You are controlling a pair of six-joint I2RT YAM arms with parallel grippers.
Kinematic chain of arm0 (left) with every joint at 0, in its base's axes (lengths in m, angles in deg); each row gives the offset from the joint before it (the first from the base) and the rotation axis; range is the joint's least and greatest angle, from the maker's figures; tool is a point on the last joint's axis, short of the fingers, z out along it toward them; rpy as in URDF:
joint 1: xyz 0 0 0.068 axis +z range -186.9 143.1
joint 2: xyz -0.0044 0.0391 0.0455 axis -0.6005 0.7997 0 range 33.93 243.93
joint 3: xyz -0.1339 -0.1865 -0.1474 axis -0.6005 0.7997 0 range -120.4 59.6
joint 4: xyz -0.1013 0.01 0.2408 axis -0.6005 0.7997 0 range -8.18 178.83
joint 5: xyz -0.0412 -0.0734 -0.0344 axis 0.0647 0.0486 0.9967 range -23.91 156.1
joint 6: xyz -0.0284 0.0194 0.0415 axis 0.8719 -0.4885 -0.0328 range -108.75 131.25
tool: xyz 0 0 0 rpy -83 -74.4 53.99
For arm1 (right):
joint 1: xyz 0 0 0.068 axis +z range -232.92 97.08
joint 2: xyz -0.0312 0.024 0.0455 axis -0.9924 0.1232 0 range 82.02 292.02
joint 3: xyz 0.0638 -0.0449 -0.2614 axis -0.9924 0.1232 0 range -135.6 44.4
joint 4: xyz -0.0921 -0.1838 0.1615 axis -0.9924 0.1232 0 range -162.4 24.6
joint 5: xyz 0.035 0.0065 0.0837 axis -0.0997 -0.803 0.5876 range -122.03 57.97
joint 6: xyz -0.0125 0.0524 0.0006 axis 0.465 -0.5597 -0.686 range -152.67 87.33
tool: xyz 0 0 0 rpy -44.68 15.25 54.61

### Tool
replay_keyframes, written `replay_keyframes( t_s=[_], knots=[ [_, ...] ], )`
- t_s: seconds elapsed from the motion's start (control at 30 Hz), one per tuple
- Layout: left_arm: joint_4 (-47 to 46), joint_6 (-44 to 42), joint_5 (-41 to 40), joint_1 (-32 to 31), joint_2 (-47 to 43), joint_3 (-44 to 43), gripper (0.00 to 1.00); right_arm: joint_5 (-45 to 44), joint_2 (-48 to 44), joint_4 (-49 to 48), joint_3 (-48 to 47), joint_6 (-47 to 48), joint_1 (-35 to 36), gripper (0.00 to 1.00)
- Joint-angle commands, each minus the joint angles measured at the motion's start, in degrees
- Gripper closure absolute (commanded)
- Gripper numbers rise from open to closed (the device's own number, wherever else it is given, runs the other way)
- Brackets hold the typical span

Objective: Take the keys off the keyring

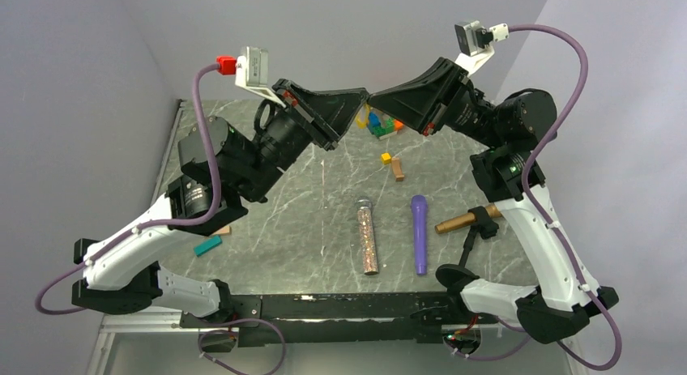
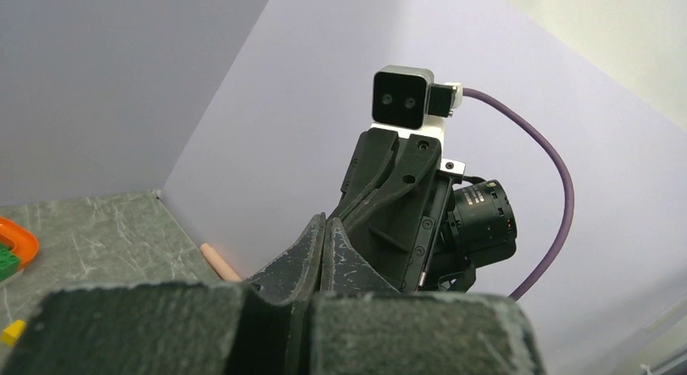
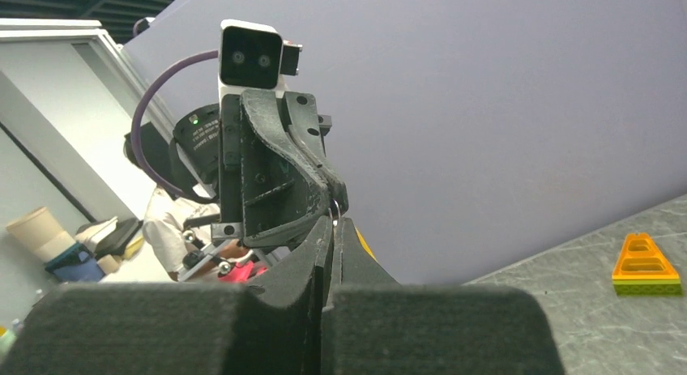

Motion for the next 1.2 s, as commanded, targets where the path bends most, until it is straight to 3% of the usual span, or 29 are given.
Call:
replay_keyframes(
  t_s=[0.0, 0.33, 0.47, 0.63, 0.8, 1.0, 1.17],
  knots=[
    [0.18, -4.87, -6.99, -4.62, 1.16, 0.89, 1.0, -4.4, -2.35, -7.89, 1.47, -2.89, -0.34, 1.0],
    [-5.97, -11.12, -14.47, -9.63, -0.23, 4.77, 1.0, -5.81, -4.73, -8.66, 5.32, -3.72, -0.25, 1.0],
    [-1.53, -13.54, -13.14, -9.06, -2.06, 4.64, 0.85, -6.47, -4.59, -4.14, 4.14, -0.46, -0.24, 1.0],
    [8.72, -8.24, -0.07, -0.16, -8.14, 6.01, 0.57, -8.93, -5.31, 4.51, 4.1, 3.94, -0.22, 1.0],
    [17.48, -6.94, 12.92, 11.2, -15.08, 9.28, 0.29, -13.06, -6.31, 19.96, 4.24, 12.26, -0.21, 1.0],
    [24.96, -10.94, 22.46, 17.9, -21.08, 13.14, 0.13, -15.35, -4.48, 30.35, 3.2, 17.64, -0.23, 1.0],
    [28.76, -11.57, 33.06, 23.03, -18.99, 11.64, 0.1, -14.71, -0.36, 38.54, -0.87, 23.48, -0.33, 1.0]
  ],
)
